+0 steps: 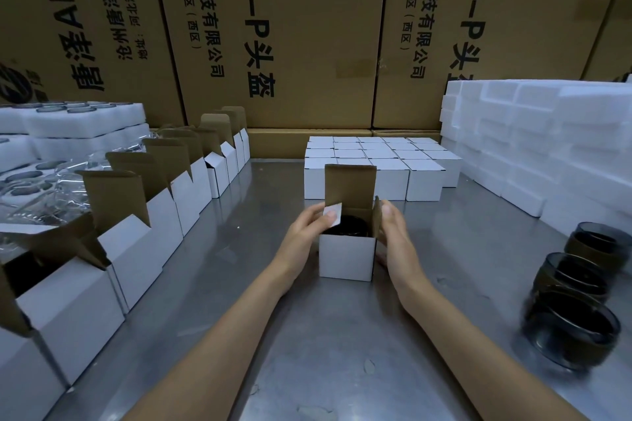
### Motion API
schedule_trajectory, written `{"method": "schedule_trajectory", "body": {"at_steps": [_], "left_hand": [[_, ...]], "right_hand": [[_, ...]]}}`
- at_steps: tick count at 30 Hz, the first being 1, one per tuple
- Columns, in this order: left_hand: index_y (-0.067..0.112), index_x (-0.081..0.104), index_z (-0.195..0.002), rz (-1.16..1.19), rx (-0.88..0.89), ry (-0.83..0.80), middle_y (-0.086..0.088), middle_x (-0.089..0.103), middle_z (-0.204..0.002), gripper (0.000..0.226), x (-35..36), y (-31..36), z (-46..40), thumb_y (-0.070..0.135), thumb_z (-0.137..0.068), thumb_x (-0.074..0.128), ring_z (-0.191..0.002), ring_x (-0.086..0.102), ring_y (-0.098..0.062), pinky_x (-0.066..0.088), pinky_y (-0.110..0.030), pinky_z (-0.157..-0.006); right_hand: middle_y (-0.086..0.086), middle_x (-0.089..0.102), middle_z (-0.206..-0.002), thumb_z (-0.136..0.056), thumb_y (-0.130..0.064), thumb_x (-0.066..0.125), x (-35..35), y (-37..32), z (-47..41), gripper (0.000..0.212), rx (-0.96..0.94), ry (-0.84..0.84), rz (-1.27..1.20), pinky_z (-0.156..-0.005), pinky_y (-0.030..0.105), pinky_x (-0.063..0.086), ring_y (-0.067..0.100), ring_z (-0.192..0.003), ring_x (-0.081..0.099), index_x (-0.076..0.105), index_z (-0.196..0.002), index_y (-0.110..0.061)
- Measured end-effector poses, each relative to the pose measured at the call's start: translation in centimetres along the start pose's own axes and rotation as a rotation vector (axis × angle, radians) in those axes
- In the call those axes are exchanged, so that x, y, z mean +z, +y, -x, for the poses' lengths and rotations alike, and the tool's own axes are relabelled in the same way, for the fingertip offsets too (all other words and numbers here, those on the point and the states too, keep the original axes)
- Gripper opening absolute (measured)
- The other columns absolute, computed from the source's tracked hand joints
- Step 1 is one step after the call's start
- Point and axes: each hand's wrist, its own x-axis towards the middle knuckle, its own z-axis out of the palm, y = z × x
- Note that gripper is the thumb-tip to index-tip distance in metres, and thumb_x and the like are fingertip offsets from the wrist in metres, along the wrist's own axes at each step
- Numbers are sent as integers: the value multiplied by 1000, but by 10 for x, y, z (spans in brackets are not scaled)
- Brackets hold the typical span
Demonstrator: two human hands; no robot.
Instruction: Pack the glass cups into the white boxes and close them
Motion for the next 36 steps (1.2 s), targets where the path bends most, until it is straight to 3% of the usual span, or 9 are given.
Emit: {"method": "schedule_trajectory", "body": {"at_steps": [3,8,13,17,21,24,27,30,36], "left_hand": [[39,53,-106,30,17,20,18,57,-108,29,0,0,-1,31,-84,69,-94,61,11,47,-13,-80],[30,42,-105,115,23,85,7,55,-108,47,4,1,-1,30,-66,68,-104,56,-14,42,-38,-94],[32,60,-108,223,-4,42,6,71,-104,43,6,6,-4,6,-74,65,-99,64,-19,48,-35,-88],[21,68,-71,265,-35,32,1,66,-110,35,9,9,-1,-3,-86,48,-89,64,-18,47,-25,-67],[16,66,-77,268,-27,-18,-1,70,-95,27,8,9,2,5,-86,44,-80,63,-15,47,-21,-62],[10,64,-80,273,-53,-77,-1,66,-84,23,3,12,5,19,-70,45,-73,57,-15,42,-18,-55],[20,64,-89,147,-67,-200,-5,59,-101,31,-6,14,7,37,-64,61,-90,53,-18,40,-26,-74],[27,62,-104,112,-77,-350,-6,57,-117,43,-15,14,8,36,-63,72,-107,54,-20,37,-33,-95],[32,63,-119,101,-53,-327,5,67,-119,59,-19,10,4,23,-64,84,-116,60,-14,47,-24,-95]], "right_hand": [[-10,40,-146,-98,-45,40,0,-3,2,50,-1,-38,45,-113,37,31,9,-133,40,32,-146,-31],[-20,56,-107,-98,-25,50,-3,-3,0,49,2,-59,19,-87,20,42,-9,-96,55,32,-142,-34],[-4,64,-107,-98,-4,43,-1,-7,-4,43,-104,-83,54,-68,8,46,-2,-83,62,43,-129,-33],[-5,63,-101,-99,-10,39,2,-3,-4,22,-113,-79,81,-63,16,42,7,-84,56,59,-100,-20],[-11,68,-100,-97,-18,38,0,-1,-3,27,-74,-50,16,-65,9,44,-3,-85,61,64,-95,-23],[-7,66,-106,-94,-35,43,-1,1,-3,25,-54,-70,13,-78,21,46,8,-97,60,66,-93,-26],[-13,60,-105,-82,-52,52,-3,1,-1,35,-95,-156,75,-79,12,43,0,-96,55,60,-103,-25],[-11,59,-116,-74,-43,73,-13,-2,-3,45,-50,-285,108,-78,5,42,-4,-105,56,54,-112,-29],[-8,67,-117,-69,-36,77,-23,-5,-5,49,-31,-327,29,-89,22,49,9,-110,62,60,-114,-28]]}}
